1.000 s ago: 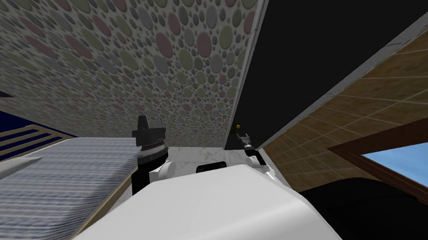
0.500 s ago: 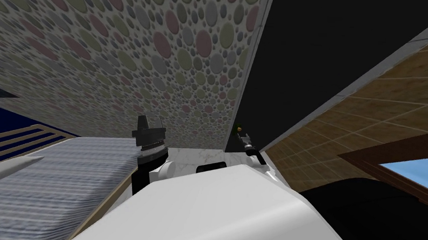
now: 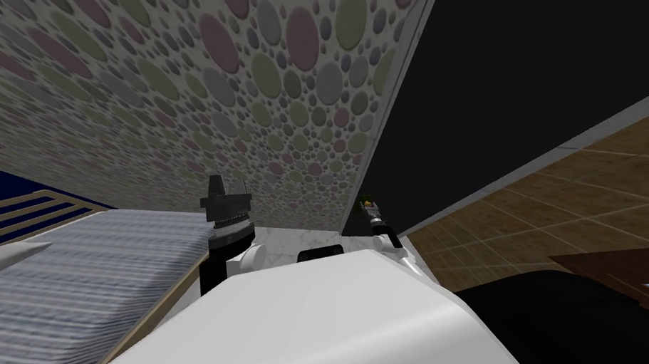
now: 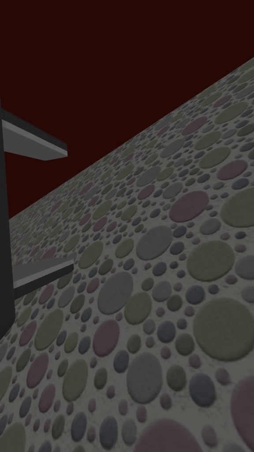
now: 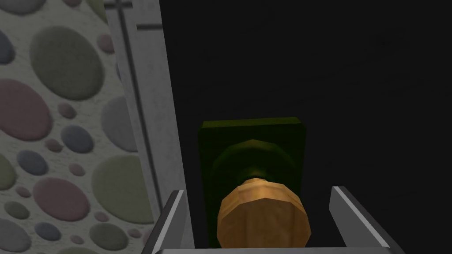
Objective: Pull the door open
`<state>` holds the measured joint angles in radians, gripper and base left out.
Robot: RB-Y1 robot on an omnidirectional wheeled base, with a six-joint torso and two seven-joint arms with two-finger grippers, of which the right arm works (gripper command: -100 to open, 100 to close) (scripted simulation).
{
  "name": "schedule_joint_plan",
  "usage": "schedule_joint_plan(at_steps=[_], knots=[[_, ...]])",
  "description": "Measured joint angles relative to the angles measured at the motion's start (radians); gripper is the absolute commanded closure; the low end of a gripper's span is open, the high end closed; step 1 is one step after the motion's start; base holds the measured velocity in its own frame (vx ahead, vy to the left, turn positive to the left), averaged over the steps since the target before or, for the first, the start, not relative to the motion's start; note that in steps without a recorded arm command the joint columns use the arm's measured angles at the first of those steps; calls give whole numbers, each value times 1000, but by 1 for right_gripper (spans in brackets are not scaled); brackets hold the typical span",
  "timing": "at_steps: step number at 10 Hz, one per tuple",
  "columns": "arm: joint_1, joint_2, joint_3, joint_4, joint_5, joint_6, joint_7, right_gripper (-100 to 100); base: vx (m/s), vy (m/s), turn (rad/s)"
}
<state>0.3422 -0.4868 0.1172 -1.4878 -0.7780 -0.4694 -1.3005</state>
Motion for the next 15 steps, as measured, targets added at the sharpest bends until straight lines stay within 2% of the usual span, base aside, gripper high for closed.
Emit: schedule_joint_plan(at_steps=[5, 6, 9, 15], knots=[[2, -1, 1, 2, 0, 2, 0, 100, -15, 2, 0], [2, 0, 1, 3, 0, 3, 0, 100, -115, -57, 172], [13, -30, 21, -6, 5, -18, -25, 100, -211, -75, 152], [46, -104, 86, -16, 19, -65, -96, 100, -226, -92, 180]])
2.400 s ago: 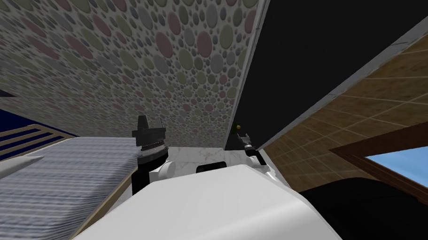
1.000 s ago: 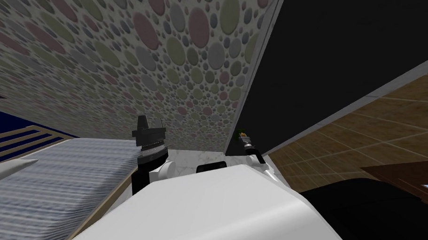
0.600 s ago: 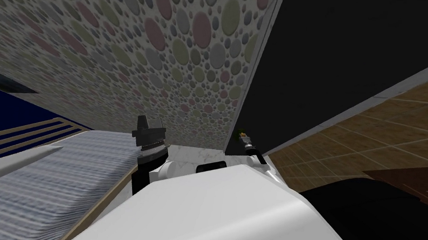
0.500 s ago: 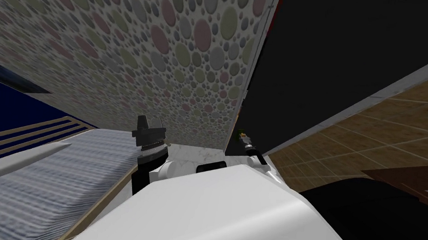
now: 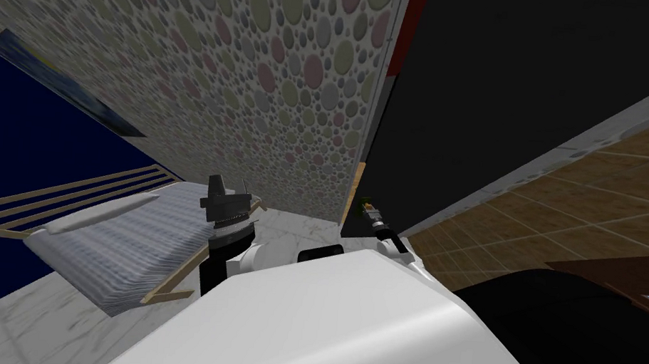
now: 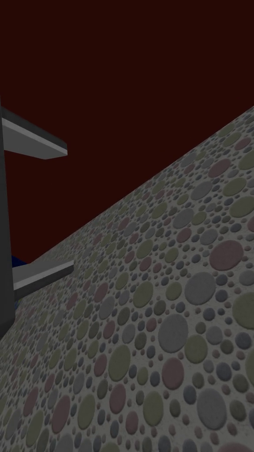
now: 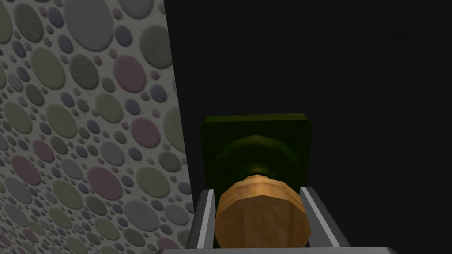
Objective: Pull the door open
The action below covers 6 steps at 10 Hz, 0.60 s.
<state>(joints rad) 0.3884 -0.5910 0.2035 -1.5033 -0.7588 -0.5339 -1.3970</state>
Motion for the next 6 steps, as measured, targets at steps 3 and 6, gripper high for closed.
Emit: schedule_joint_plan(at_steps=[3, 6], knots=[[10, -21, 18, 1, 6, -14, -21, 100, -150, -29, 104], [17, -51, 33, 1, 17, -42, -51, 100, -220, -63, 128]])
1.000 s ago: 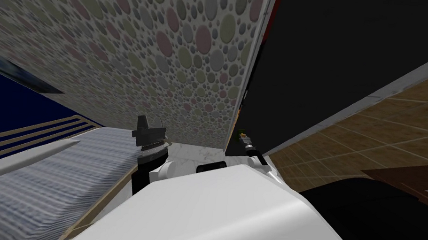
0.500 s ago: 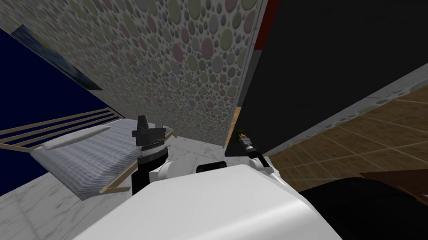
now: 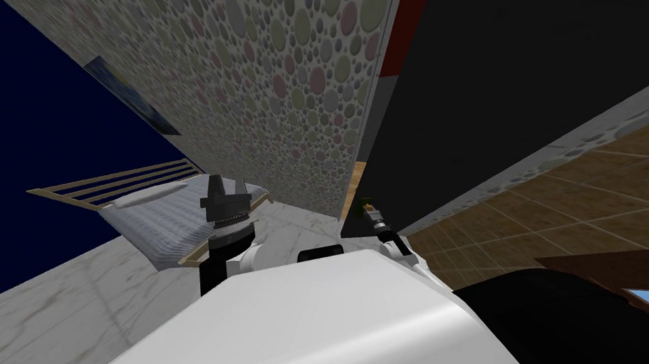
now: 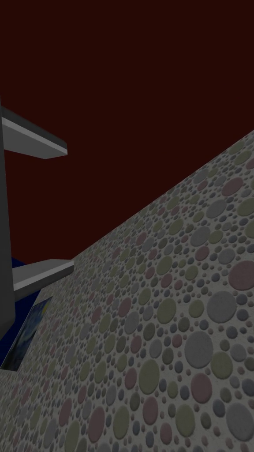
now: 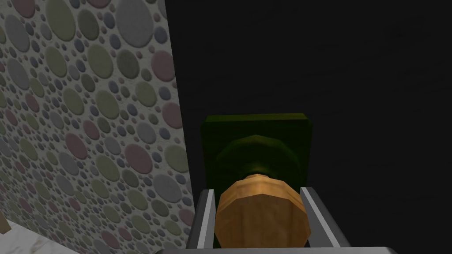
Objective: Pull the door open
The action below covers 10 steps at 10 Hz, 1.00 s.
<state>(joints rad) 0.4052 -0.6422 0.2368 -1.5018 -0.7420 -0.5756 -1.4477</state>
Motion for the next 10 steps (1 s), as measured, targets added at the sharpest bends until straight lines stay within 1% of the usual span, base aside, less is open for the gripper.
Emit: schedule_joint_plan(at_steps=[2, 4, 5, 6, 7, 10], knots=[[11, -20, 17, 0, 9, -19, -21, 100, -231, -64, 149], [21, -46, 30, -2, 17, -39, -47, 100, -240, -83, 120], [26, -56, 39, -3, 22, -47, -58, 100, -88, -38, 37], [29, -56, 44, -2, 23, -46, -60, 100, -143, -44, 162], [30, -63, 48, 2, 25, -51, -65, 100, -212, -66, 198], [32, -88, 58, 6, 32, -77, -88, 100, -218, -63, 126]])
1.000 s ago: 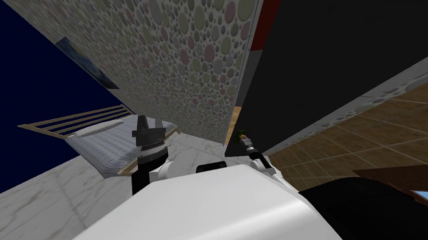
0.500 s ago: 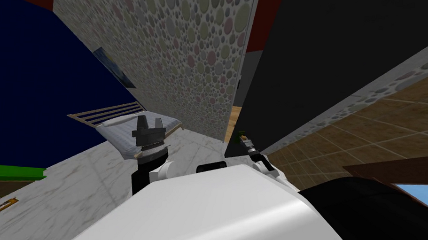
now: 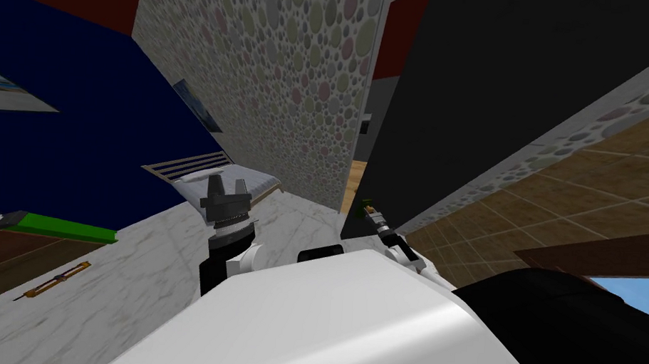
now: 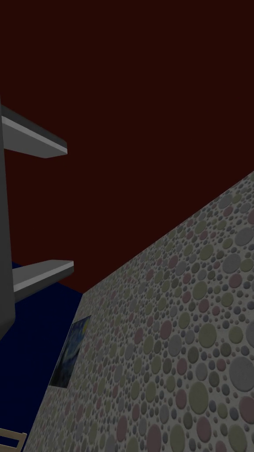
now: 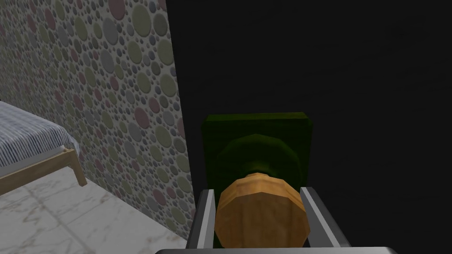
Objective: Pull the door open
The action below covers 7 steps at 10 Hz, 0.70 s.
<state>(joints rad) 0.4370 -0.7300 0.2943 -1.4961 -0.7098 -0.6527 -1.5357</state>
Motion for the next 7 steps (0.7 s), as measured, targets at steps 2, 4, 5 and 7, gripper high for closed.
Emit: schedule_joint_plan(at_steps=[2, 4, 5, 7], knots=[[3, -13, 13, 5, 6, -15, -15, 100, -215, -70, 135], [6, -27, 23, 7, 12, -28, -28, 100, -224, -86, 133], [7, -34, 29, 9, 14, -37, -36, 100, -217, -113, 136], [10, -39, 41, 10, 19, -41, -44, 100, -118, -41, 122]])
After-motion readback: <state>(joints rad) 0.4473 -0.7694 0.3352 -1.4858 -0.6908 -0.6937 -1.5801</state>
